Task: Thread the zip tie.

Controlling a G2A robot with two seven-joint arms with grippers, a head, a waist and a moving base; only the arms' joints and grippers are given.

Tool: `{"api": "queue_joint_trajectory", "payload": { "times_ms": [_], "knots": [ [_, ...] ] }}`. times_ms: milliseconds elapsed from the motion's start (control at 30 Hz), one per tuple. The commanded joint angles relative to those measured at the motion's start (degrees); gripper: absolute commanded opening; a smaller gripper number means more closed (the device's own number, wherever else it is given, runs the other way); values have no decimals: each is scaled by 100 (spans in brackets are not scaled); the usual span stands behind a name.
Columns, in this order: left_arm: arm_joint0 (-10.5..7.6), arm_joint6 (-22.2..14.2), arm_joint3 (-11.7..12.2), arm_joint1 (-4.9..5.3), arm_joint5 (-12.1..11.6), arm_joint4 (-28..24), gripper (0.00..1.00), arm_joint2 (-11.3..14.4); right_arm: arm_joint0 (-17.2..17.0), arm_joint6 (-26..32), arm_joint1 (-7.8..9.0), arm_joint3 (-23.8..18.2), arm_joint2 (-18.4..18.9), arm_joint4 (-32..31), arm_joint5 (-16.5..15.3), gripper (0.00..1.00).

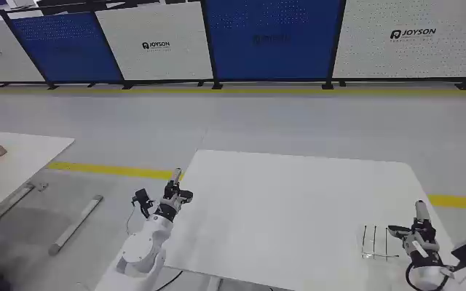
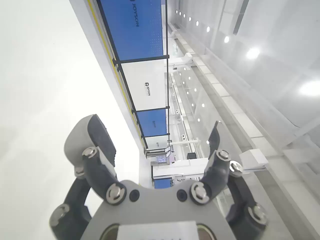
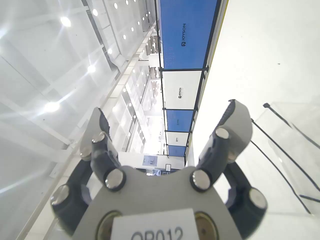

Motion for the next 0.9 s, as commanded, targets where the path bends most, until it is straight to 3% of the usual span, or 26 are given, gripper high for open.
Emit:
{"api": "queue_joint_trajectory", "payload": {
  "times_ms": [0,33,67,100,133,167,267,433,533,867],
  "knots": [
    [0,0,0,0,0,0,100,0,0,0,0,0,0,0,0,100],
    [0,0,0,0,0,0,100,0,0,0,0,0,0,0,0,78],
    [0,0,0,0,0,0,100,0,0,0,0,0,0,0,0,100],
    [0,0,0,0,0,0,100,0,0,0,0,0,0,0,0,100],
    [0,0,0,0,0,0,100,0,0,0,0,0,0,0,0,78],
    [0,0,0,0,0,0,100,0,8,16,4,-16,4,-71,-10,100],
    [0,0,0,0,0,0,100,0,-3,135,14,-16,42,-357,-70,100],
    [0,0,0,0,0,0,100,0,-82,873,49,23,273,-342,-95,100],
    [0,0,0,0,0,0,100,0,-79,1517,93,84,440,-341,74,100],
    [0,0,0,0,0,0,100,0,-79,1517,93,84,440,-341,74,100]
  ]
}}
